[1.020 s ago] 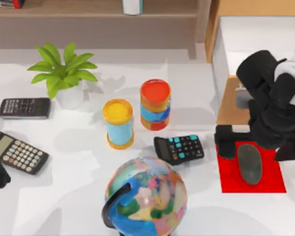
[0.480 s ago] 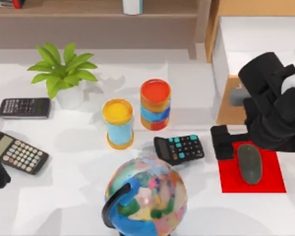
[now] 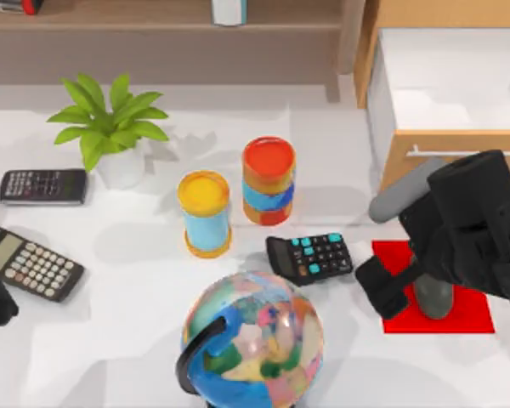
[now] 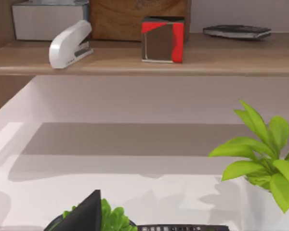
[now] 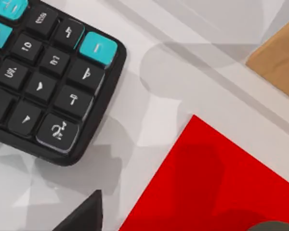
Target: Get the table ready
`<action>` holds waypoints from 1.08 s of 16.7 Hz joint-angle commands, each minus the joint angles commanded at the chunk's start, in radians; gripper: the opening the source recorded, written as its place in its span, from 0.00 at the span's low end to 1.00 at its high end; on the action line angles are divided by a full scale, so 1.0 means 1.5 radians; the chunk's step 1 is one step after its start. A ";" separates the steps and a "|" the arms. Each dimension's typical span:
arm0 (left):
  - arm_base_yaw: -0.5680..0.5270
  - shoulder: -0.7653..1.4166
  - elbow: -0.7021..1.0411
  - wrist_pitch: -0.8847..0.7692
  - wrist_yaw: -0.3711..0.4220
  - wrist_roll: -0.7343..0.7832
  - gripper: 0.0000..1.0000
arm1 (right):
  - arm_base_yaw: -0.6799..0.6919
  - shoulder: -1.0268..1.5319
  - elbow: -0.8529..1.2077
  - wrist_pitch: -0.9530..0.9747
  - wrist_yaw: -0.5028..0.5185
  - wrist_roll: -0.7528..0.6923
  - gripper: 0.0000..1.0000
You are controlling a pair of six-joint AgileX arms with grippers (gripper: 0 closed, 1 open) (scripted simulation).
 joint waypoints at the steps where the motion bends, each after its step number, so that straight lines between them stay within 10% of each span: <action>1: 0.000 0.000 0.000 0.000 0.000 0.000 1.00 | 0.005 -0.005 -0.031 0.066 0.008 -0.052 1.00; 18: 0.000 0.000 0.000 0.000 0.000 0.000 1.00 | -0.104 0.221 -0.289 1.061 0.149 -0.875 1.00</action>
